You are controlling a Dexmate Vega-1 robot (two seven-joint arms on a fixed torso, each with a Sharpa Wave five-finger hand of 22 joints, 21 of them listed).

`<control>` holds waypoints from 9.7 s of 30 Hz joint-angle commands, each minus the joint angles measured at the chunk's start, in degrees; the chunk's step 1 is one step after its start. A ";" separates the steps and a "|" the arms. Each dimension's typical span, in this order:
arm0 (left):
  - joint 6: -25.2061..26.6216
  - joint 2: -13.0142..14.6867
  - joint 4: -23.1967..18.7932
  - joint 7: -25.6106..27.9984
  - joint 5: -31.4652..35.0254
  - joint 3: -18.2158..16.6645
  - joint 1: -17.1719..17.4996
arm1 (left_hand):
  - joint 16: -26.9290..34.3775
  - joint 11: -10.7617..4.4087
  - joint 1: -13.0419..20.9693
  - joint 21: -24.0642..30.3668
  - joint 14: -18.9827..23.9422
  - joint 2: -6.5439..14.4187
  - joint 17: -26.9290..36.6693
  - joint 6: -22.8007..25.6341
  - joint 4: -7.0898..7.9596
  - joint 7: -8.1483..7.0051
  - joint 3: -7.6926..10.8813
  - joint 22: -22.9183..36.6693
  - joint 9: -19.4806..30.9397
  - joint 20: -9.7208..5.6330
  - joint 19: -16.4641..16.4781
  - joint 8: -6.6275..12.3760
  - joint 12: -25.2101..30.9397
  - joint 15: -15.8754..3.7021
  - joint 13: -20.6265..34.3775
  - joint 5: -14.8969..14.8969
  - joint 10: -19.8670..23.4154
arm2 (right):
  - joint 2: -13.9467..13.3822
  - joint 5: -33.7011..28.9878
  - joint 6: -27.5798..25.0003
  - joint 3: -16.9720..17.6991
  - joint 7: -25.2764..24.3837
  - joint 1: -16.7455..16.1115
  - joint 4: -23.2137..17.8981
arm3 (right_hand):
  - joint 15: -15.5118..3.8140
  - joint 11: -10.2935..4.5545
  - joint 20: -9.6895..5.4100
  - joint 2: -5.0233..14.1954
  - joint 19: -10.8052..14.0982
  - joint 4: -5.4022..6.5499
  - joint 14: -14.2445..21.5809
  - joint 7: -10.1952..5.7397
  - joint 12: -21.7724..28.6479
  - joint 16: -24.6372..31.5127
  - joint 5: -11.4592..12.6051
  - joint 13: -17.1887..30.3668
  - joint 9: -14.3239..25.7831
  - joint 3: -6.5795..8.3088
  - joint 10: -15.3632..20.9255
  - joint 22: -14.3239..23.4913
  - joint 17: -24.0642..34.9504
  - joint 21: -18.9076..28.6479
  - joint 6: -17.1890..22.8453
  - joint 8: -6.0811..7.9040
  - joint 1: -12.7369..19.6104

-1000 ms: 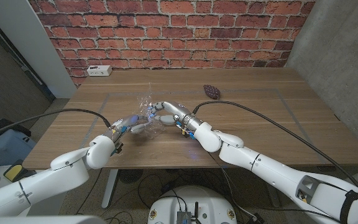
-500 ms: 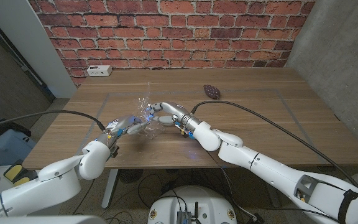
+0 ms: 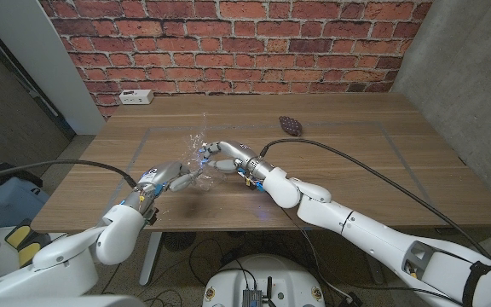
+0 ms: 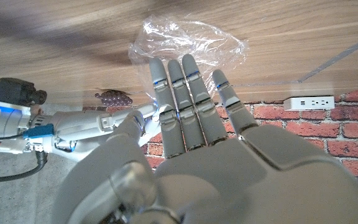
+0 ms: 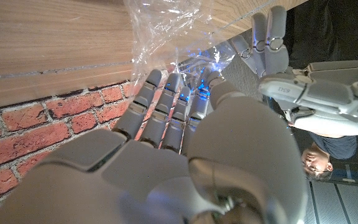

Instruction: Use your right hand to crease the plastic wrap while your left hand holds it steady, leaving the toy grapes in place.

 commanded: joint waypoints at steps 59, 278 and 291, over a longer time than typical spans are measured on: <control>-41.36 -27.53 10.36 -21.98 -2.67 -14.95 0.90 | 0.54 0.30 -0.99 1.18 2.18 -0.05 0.65 1.09 -0.74 0.29 2.28 0.38 2.16 0.30 -0.70 1.50 0.48 -0.21 2.00 0.46 1.51 | 1.22 9.25 2.26 -3.77 19.28 7.39 7.08 | 0.88 3.32 5.97 -9.42 -8.16 8.33 -8.05 4.13 2.05 -3.17 4.60 -1.11 -6.00 -13.57 -5.87 0.08 -2.02 -3.11 -3.12 -0.29 -27.85; -46.11 -27.63 15.93 -18.11 -9.98 -9.80 -4.19 | -6.07 -1.46 -5.20 -2.71 -31.41 -3.42 -0.98 -32.84 -5.02 -7.25 8.20 -2.20 -2.25 6.03 -15.97 -7.83 -9.46 3.37 -2.40 -0.36 -30.14 | 8.88 21.25 18.75 6.87 -0.41 7.60 24.93 | 2.69 6.11 3.78 -1.17 -9.98 -1.78 -12.02 1.51 10.52 0.57 1.90 2.93 -6.13 2.60 -10.31 0.28 -3.58 0.49 -23.96 -13.92 -32.41; -48.30 -27.81 18.89 -17.78 -13.75 -8.04 -6.53 | -5.64 -1.38 -4.87 -2.39 -30.45 -2.83 -0.95 -32.22 -5.18 -6.63 8.68 -2.11 -2.21 5.88 -15.20 -7.44 -8.74 3.42 -2.35 -0.13 -29.02 | 7.66 24.05 20.05 10.02 -1.64 5.18 23.04 | 2.29 7.21 5.03 -1.90 -5.36 -2.44 -3.92 2.93 14.79 2.54 3.21 5.30 -4.37 6.83 -4.22 0.88 -0.81 3.12 -17.37 -9.33 -31.32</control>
